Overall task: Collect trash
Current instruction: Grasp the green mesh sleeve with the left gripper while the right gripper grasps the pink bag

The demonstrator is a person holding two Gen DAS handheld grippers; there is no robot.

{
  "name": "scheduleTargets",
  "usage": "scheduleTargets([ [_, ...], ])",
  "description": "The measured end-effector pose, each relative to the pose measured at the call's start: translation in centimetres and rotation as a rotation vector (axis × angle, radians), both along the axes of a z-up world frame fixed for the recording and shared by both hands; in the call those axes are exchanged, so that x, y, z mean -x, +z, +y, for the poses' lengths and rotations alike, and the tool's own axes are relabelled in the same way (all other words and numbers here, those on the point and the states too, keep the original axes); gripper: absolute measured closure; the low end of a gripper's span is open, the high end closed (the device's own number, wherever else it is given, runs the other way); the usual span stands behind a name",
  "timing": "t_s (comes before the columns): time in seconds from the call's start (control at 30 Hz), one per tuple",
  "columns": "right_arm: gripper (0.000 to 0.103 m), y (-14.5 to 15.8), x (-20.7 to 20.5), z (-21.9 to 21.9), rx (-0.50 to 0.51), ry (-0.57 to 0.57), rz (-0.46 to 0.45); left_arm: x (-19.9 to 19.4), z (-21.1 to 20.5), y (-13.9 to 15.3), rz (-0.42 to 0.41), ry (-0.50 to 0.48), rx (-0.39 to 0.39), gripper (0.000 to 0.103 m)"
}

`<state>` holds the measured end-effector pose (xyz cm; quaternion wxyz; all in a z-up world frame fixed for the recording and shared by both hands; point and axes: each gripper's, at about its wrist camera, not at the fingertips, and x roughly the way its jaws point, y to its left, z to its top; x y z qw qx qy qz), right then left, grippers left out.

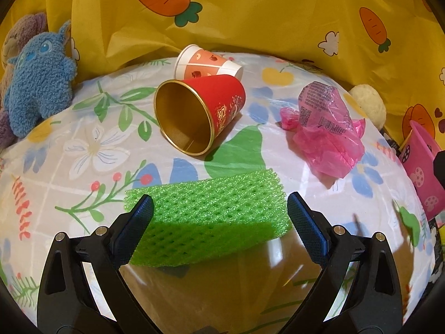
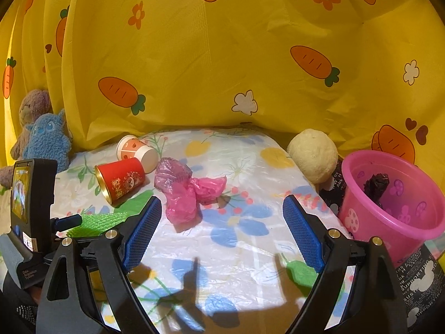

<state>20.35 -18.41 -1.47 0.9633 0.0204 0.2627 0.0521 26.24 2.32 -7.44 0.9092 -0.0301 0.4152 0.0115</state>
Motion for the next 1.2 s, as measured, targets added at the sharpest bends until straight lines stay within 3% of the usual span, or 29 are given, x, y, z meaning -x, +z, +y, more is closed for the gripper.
scheduleTargets([
  [0.13, 0.017, -0.4, -1.3, 0.9, 0.017, 0.022, 0.026, -0.1, 0.2, -0.1, 0.005, 0.001, 0.019, 0.017],
  [0.4, 0.017, -1.3, -3.5, 2.9, 0.057, 0.059, 0.058, 0.1, 0.5, 0.1, -0.009, 0.009, 0.026, 0.057],
  [0.6, 0.023, -2.1, -5.0, 4.3, 0.069, 0.081, 0.085, 0.5, 0.9, 0.5, -0.036, 0.014, 0.043, 0.078],
  [0.83, 0.041, -3.1, -6.4, 5.8, 0.085, 0.108, 0.124, 1.5, 1.9, 1.5, -0.082, 0.036, 0.079, 0.081],
  [1.2, 0.073, -4.0, -7.5, 6.4, 0.101, 0.119, 0.165, 1.6, 2.3, 1.6, -0.087, 0.051, 0.096, 0.081],
])
